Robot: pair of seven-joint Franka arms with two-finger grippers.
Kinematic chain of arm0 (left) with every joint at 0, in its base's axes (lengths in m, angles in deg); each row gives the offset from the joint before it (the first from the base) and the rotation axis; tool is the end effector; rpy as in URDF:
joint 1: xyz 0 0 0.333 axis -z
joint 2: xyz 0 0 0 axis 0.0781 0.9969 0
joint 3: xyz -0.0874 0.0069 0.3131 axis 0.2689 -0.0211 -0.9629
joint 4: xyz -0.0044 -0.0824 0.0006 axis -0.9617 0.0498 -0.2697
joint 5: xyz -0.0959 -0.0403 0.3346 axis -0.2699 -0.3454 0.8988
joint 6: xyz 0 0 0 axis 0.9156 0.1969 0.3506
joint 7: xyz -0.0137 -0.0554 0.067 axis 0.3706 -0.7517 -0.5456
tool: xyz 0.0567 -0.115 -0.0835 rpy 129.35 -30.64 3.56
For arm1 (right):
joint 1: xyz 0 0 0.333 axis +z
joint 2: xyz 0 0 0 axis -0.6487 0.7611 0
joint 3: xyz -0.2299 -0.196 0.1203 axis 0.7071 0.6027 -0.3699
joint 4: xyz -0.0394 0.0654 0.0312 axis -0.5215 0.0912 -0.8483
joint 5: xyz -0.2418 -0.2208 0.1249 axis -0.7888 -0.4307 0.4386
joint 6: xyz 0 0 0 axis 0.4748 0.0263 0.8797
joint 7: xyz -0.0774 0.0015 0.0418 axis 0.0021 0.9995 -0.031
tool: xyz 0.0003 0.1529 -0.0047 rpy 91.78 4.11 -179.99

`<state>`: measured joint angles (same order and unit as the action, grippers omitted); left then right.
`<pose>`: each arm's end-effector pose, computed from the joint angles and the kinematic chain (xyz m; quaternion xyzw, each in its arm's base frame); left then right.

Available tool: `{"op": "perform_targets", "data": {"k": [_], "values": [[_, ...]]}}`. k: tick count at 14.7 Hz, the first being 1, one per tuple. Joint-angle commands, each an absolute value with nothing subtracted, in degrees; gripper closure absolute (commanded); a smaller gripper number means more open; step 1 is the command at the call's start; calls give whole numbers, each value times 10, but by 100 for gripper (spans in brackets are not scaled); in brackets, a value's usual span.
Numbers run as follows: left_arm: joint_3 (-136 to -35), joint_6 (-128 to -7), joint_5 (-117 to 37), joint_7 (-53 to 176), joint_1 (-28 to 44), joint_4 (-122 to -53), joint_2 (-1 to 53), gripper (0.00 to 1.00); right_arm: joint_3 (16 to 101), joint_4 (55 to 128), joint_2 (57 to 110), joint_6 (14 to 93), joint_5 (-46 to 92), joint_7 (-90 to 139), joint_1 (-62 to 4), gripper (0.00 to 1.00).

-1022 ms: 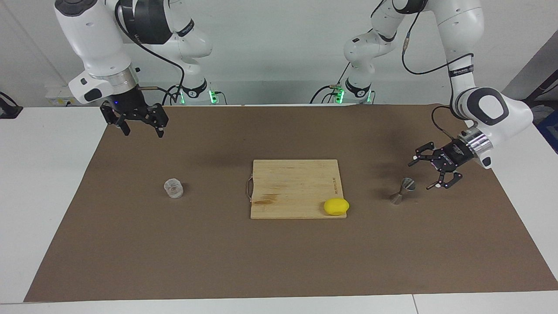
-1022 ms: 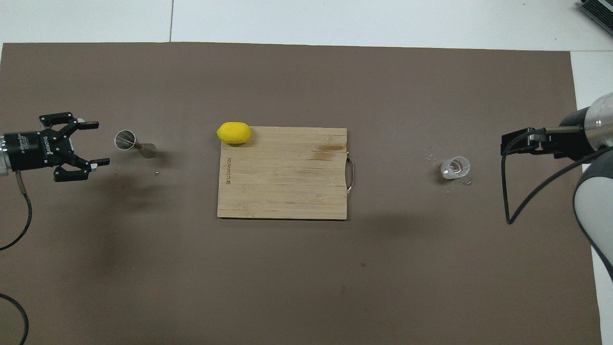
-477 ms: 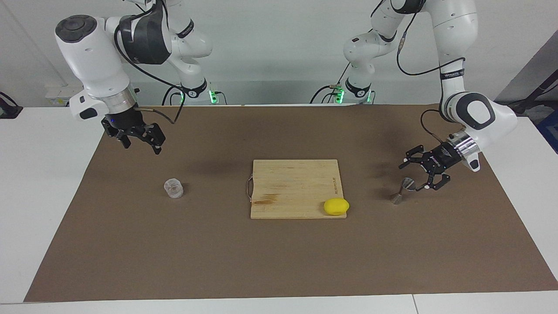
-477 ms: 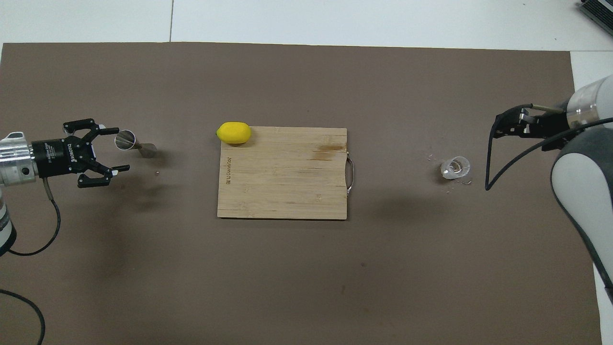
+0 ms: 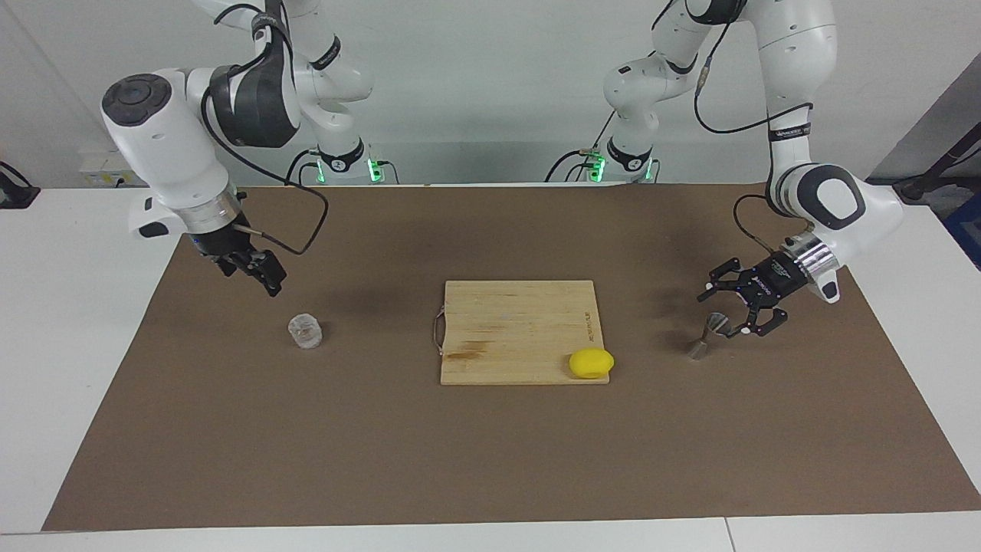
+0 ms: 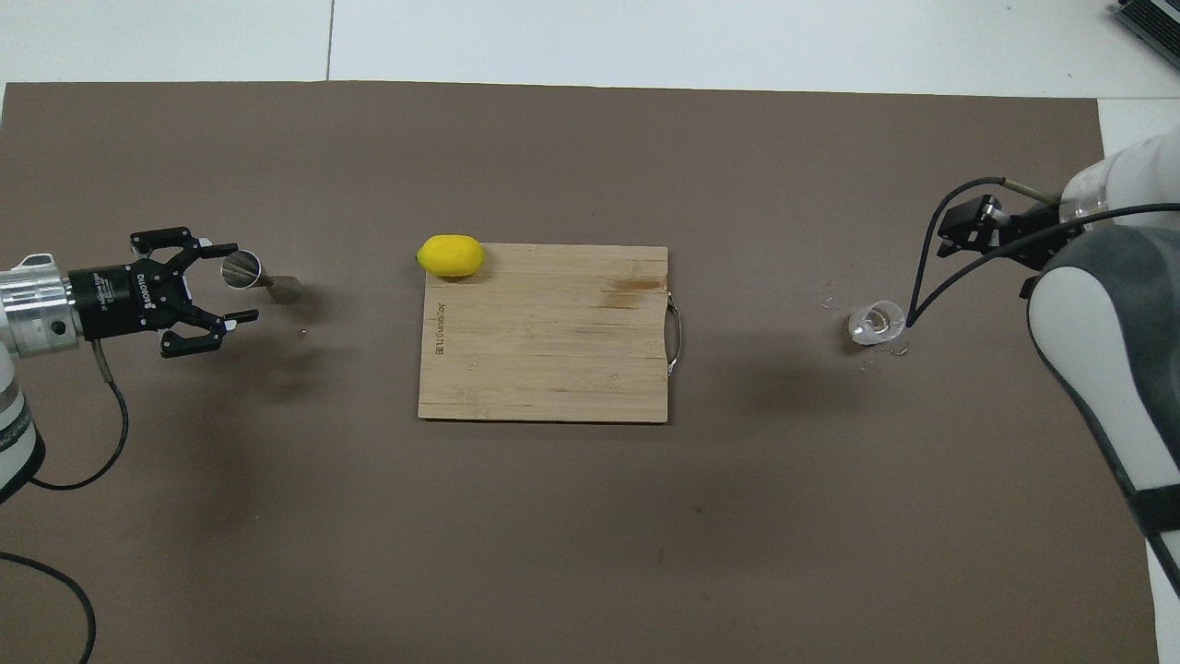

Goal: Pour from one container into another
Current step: 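Grasp the metal cup with the left gripper while the right gripper reaches the glass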

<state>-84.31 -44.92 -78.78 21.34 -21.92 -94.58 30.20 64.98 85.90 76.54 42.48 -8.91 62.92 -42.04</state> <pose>0.5611 0.0413 0.3418 0.5269 0.7124 -0.2686 0.3778 0.5671 -0.0100 0.4773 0.9642 -0.2649 0.0049 0.0100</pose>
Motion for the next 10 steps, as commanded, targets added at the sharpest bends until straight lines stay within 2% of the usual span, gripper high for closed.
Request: {"op": "perform_targets", "data": {"k": [1, 5, 10], "values": [[-849, -466, -805, 230, -211, -956, 305, 15, 644, 860, 790, 437, -83, 693, -433, 0], [-849, -466, -812, 237, -211, -956, 307, 20, 644, 862, 825, 460, -27, 732, -470, 0], [-849, -467, -835, 236, -211, -955, 308, 20, 645, 862, 855, 492, 70, 817, -503, 0]]}}
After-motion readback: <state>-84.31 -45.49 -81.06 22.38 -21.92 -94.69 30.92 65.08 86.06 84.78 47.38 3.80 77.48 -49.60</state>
